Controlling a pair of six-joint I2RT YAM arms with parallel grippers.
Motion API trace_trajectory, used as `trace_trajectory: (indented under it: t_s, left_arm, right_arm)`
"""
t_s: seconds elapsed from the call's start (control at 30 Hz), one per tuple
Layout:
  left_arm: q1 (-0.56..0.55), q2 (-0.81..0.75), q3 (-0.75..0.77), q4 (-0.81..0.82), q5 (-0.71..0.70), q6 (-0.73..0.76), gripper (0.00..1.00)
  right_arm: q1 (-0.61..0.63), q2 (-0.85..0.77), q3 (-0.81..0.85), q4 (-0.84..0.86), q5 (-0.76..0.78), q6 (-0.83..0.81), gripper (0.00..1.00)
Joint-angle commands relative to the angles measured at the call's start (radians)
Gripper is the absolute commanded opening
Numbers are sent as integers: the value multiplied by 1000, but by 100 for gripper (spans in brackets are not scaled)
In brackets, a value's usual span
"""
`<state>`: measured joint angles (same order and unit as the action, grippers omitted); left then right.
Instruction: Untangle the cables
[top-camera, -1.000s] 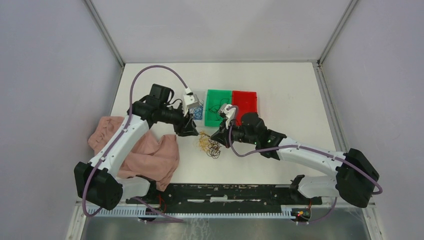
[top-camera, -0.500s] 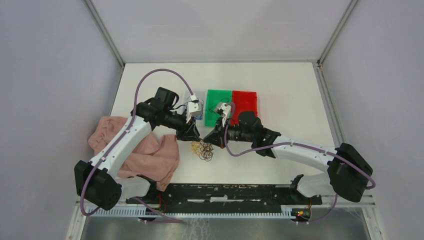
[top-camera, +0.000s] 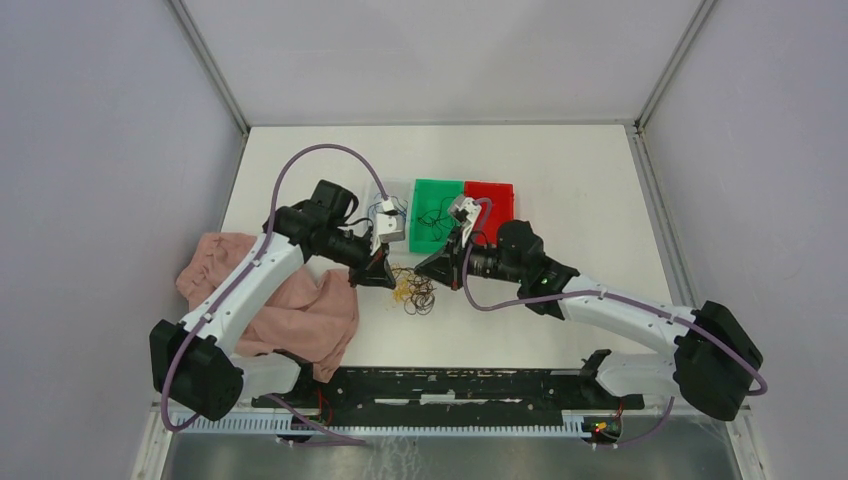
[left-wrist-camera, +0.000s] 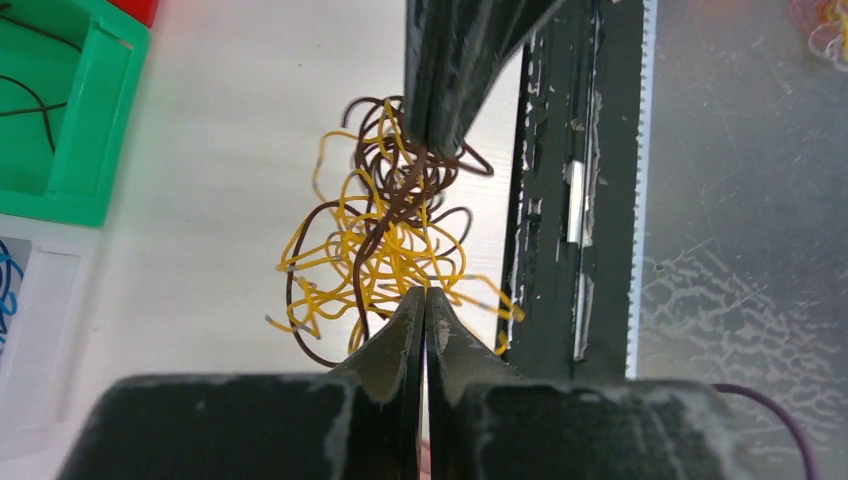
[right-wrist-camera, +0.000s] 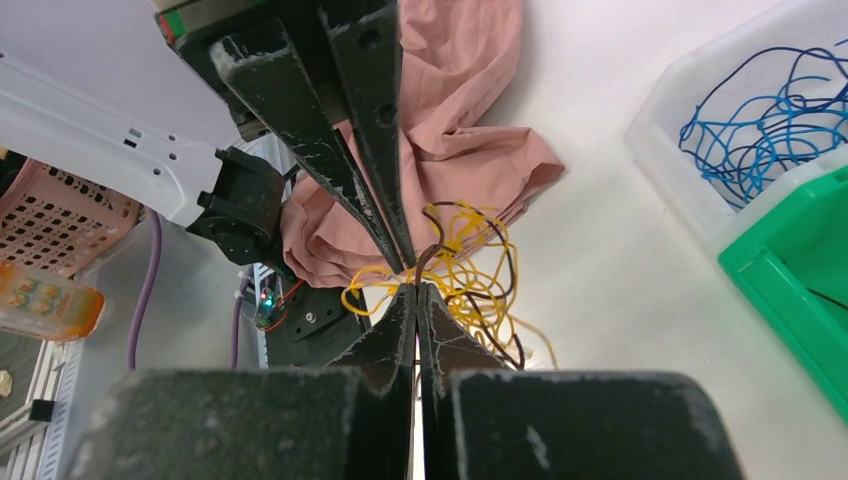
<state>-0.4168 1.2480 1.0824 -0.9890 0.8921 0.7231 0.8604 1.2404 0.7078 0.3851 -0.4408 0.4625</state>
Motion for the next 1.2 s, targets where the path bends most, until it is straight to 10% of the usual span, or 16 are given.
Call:
trace_trajectory:
  t_s: [0.0,0.37,0.6,1.17]
  left_arm:
    - [-5,-31,-10,-8,-8,55,3]
    - [-4,-121,44,-2,-45,5,4]
    - [-57,-176,13,186,-30,-100,44]
    - [-113,-237,-82,304,-222,-33,22]
  right_arm:
    - [-31,-56,-24,80,-8,32,0]
    - [-66,-84,-59,58,-9,53,0]
    - [-33,-7,-8,189,-36,162,0]
    - [54,28,53,175,-21,185,0]
